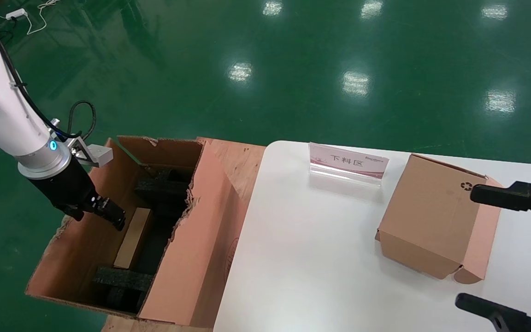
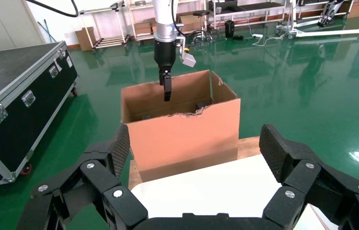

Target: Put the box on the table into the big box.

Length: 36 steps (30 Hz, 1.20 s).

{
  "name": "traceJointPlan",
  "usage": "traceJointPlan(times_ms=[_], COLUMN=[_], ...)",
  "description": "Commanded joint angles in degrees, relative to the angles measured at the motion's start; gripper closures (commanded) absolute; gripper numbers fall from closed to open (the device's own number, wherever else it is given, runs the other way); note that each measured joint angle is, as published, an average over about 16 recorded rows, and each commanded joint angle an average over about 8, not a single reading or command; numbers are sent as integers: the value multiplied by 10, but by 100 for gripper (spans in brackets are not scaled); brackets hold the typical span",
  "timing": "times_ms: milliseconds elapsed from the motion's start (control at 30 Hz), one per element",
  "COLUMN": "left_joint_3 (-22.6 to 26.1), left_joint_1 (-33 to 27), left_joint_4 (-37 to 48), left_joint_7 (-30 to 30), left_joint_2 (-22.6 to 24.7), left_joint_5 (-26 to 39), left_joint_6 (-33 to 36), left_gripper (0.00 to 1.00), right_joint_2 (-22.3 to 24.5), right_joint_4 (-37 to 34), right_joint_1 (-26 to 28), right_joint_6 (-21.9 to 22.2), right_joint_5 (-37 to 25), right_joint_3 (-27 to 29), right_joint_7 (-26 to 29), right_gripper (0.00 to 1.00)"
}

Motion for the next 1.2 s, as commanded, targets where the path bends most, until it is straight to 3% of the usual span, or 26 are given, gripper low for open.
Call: traceJointPlan(times_ms=[33, 267, 833, 1200], left_joint_3=[-2, -39, -165, -190], left_joint_1=[-1, -31, -52, -39], left_joint_4=[0, -12, -100, -117], left_joint_7=[1, 61, 336, 357], left_joint_2=[-1, -26, -158, -165], left_joint_5=[-1, -29, -179, -191], left_joint_6=[-1, -3, 34, 37], left_gripper=[0, 0, 0, 0], right_joint_2=[0, 0, 0, 0], right_joint_4=[0, 0, 0, 0], right_joint_1=[0, 0, 0, 0], right_joint_6=[0, 0, 0, 0], right_joint_5=[0, 0, 0, 0], right_joint_3=[0, 0, 0, 0], right_joint_7=[0, 0, 0, 0], right_gripper=[0, 0, 0, 0])
